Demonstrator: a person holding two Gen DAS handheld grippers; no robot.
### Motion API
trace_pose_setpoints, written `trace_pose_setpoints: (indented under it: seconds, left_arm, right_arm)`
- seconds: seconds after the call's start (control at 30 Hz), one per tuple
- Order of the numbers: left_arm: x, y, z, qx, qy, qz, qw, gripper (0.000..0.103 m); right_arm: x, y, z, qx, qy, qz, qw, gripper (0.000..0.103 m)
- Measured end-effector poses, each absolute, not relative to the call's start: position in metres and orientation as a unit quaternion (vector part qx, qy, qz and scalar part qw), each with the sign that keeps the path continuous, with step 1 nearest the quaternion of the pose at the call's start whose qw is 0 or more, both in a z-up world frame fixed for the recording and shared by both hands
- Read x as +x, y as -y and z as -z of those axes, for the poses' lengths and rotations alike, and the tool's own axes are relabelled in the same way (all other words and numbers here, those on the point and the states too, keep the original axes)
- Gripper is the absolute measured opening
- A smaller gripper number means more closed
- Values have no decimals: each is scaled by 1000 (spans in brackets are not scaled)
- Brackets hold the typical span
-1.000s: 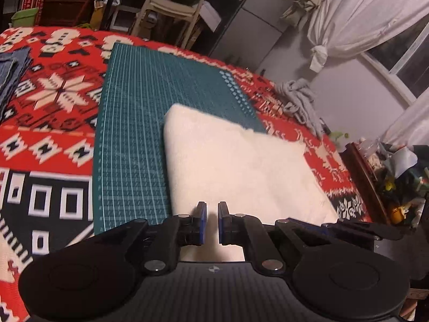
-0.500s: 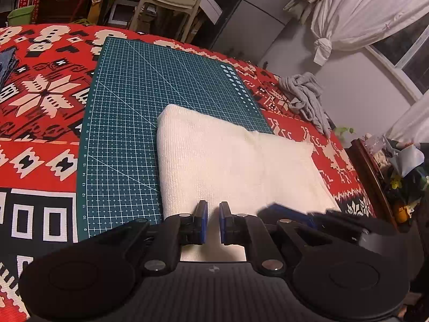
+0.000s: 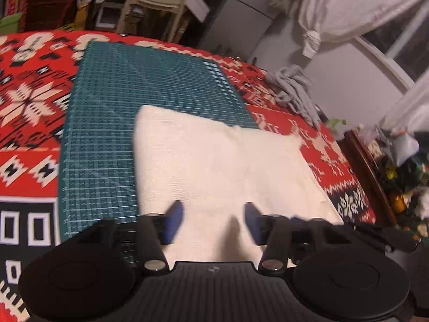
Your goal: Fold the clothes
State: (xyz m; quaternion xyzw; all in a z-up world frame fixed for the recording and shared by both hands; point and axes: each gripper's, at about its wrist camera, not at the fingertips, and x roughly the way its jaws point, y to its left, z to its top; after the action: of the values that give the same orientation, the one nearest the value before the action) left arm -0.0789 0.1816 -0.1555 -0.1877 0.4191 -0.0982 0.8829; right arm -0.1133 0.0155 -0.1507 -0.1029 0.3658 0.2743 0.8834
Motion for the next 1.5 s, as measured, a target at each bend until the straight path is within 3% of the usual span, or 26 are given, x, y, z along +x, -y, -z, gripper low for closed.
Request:
trace_pose_setpoints:
  seconds: [0.2, 0.27, 0.33, 0.4, 0.5, 0.8, 1.07, 1.5]
  left_arm:
    - [-75, -177, 154, -195, -425, 99, 878, 75]
    - [-72, -176, 154, -200, -428, 105, 875, 82]
    - [-69, -173, 155, -202, -429, 117, 873, 100]
    - [-68, -169, 156, -200, -424, 120, 875, 103]
    - [-70, -160, 157, -185, -406, 102, 889, 103]
    - [-64, -150, 154, -165, -414, 76, 892, 103]
    - [-70, -161, 157, -238, -382, 45, 892, 103]
    - [-57, -155, 151, -215, -429, 34, 877, 103]
  right_arm:
    - [-109, -7, 146, -109, -350, -253, 895, 74]
    - [-106, -2, 146, -109, -348, -243, 899, 81]
    - [-103, 4, 146, -110, -345, -232, 903, 88]
    - [-101, 11, 145, -107, -344, -220, 907, 98]
    - [-97, 20, 143, -103, -342, -201, 912, 102]
    - [-84, 52, 148, -96, -375, -150, 910, 102]
    - [-73, 75, 153, -91, -386, -124, 910, 102]
    - [-71, 78, 144, -82, -355, -174, 915, 102]
